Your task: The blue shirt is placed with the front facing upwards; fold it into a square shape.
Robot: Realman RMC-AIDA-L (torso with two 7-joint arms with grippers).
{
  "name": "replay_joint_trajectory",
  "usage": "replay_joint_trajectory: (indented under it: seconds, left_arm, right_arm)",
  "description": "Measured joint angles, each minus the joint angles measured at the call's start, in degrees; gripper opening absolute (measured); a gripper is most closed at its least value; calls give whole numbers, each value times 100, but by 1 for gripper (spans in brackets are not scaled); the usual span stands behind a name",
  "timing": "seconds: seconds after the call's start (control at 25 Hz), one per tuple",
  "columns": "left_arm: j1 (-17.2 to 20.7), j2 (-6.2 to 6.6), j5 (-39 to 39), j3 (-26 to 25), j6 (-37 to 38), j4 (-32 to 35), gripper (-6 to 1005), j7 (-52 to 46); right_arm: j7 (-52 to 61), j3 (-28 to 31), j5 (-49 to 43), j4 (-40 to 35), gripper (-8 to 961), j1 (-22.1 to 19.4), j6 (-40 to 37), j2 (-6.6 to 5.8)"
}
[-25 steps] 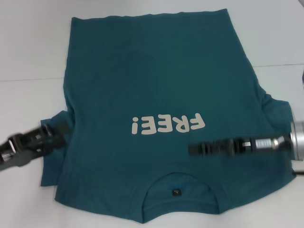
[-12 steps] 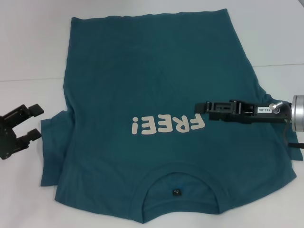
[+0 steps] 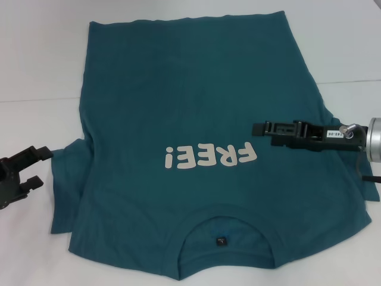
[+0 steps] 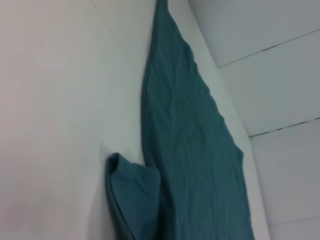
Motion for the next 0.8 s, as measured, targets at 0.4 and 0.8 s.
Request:
replay_joint_trajectory:
  seconds: [0.4, 0.8]
  left_arm:
    - [-117, 48, 119, 29, -226, -61, 904, 179]
    - [-119, 35, 122, 138, -281, -130, 903, 247]
  right_arm:
    - [-6, 4, 0, 114, 912, 43, 114, -8]
    - [-2, 3, 82, 114, 912, 27, 104, -6]
